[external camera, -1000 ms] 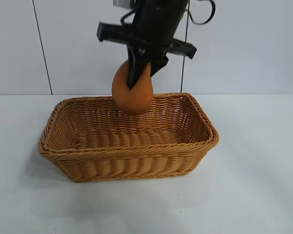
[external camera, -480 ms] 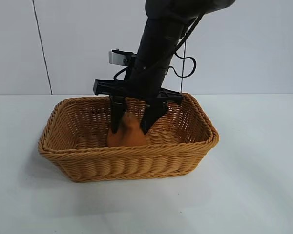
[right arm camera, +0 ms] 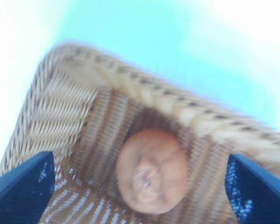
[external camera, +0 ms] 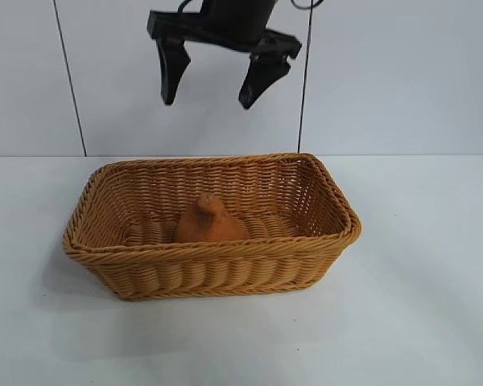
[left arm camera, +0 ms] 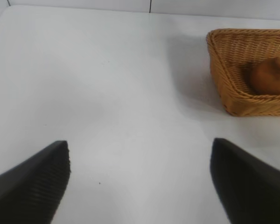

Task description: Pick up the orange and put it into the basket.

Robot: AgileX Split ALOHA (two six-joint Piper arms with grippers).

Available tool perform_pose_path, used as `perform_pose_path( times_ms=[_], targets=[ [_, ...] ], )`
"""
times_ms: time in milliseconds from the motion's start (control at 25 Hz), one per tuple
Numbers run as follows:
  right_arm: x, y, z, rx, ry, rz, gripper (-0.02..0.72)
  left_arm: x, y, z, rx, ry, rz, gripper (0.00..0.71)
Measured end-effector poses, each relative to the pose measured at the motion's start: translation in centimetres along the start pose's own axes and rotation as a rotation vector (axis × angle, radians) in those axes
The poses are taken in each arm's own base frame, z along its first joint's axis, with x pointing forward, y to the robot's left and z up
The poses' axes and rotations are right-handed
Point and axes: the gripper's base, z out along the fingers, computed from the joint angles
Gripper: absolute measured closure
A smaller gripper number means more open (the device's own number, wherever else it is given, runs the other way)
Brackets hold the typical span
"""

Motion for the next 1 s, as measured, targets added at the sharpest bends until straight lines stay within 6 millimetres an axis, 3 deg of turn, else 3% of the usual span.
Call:
perform_pose_path(
  times_ms=[40,160,280,320,520,680,1000],
  targets=[
    [0.0,0.0,0.0,0.000,0.000,0.000,0.018,0.0,0.0,0.0,0.000,0.000,0.000,0.125],
    [-0.1,-3.8,0.3,0.037,0.005,0.068,0.018,0.0,0.0,0.0,0.000,0.000,0.000,0.125],
    [0.1,-8.3,0.4,0.080,0.009,0.146,0.018,0.0,0.0,0.0,0.000,0.000,0.000,0.125],
    [0.4,-11.0,0.4,0.107,0.011,0.193,0.018,0.0,0.0,0.0,0.000,0.000,0.000,0.125],
    [1.6,-17.2,0.0,0.157,0.015,0.313,0.018,0.0,0.0,0.0,0.000,0.000,0.000,0.125],
    [2.2,-19.4,-0.2,0.145,0.014,0.374,0.020,0.0,0.0,0.0,0.000,0.000,0.000,0.125],
    [2.2,-19.4,-0.4,0.130,0.011,0.384,0.020,0.0,0.0,0.0,0.000,0.000,0.000,0.126]
  ],
)
